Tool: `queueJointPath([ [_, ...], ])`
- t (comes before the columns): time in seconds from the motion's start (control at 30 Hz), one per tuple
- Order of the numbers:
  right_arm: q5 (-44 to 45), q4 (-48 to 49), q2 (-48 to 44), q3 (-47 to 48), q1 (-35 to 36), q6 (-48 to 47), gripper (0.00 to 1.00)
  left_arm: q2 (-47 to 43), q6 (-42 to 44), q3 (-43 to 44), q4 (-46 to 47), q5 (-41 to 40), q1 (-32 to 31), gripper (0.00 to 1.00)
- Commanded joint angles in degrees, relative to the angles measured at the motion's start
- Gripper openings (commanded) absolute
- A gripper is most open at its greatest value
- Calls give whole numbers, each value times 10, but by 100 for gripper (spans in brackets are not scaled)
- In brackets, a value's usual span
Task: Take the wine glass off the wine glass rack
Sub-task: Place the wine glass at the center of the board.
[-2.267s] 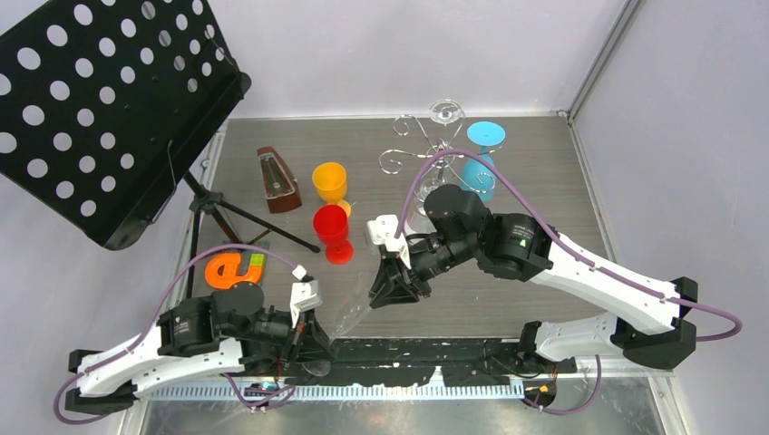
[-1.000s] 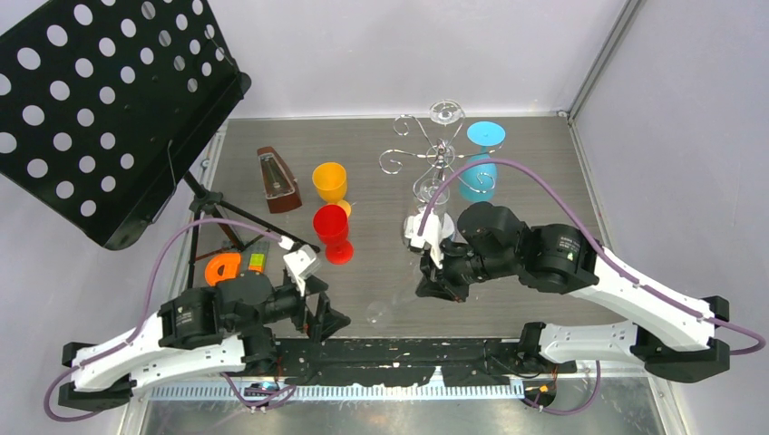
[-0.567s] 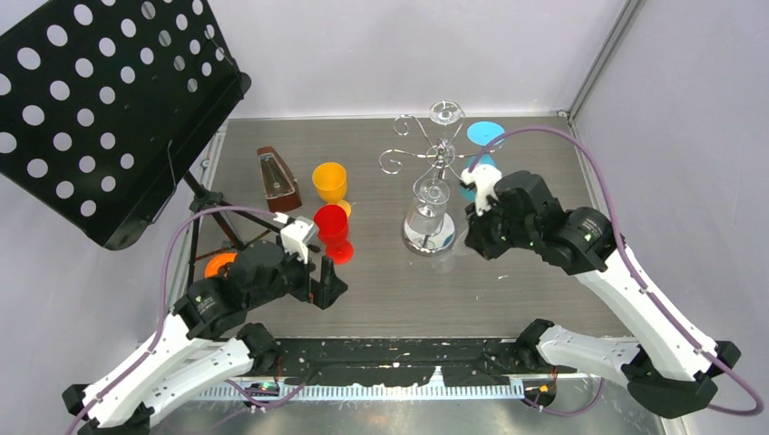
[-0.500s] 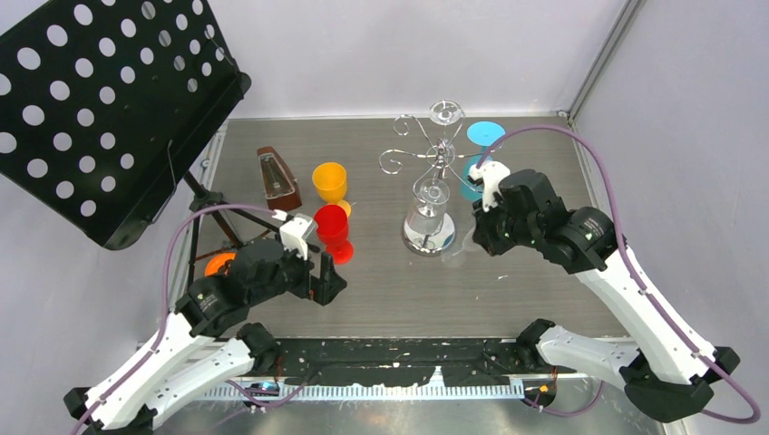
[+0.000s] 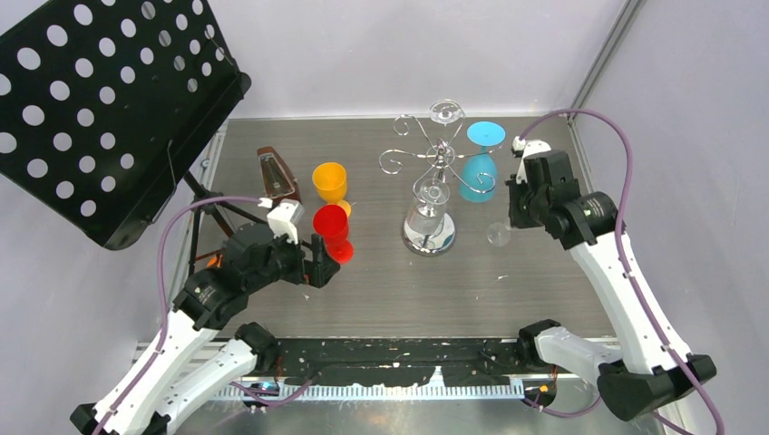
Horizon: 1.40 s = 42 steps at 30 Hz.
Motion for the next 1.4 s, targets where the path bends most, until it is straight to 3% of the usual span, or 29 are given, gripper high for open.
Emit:
queueJointPath([
  [0.0,2,68,39,28,-60,20,6,3,4,23,11,12,30,100],
  [0.27,22,81,176,162,-145,22,6,9,12,40,-9,11,69,99],
  [0.47,-14,76,282,260,-199,26,6,21,16,29,0,15,73,99],
  [0.6,-10,66,343,309,-210,26,6,25,11,12,17,81,102,98],
  [0.93,-37,4,496,479,-226,7,6,15,9,-12,28,112,140,96],
  [1.37,-49,-10,569,526,-240,5,6,25,8,-21,38,158,171,93],
])
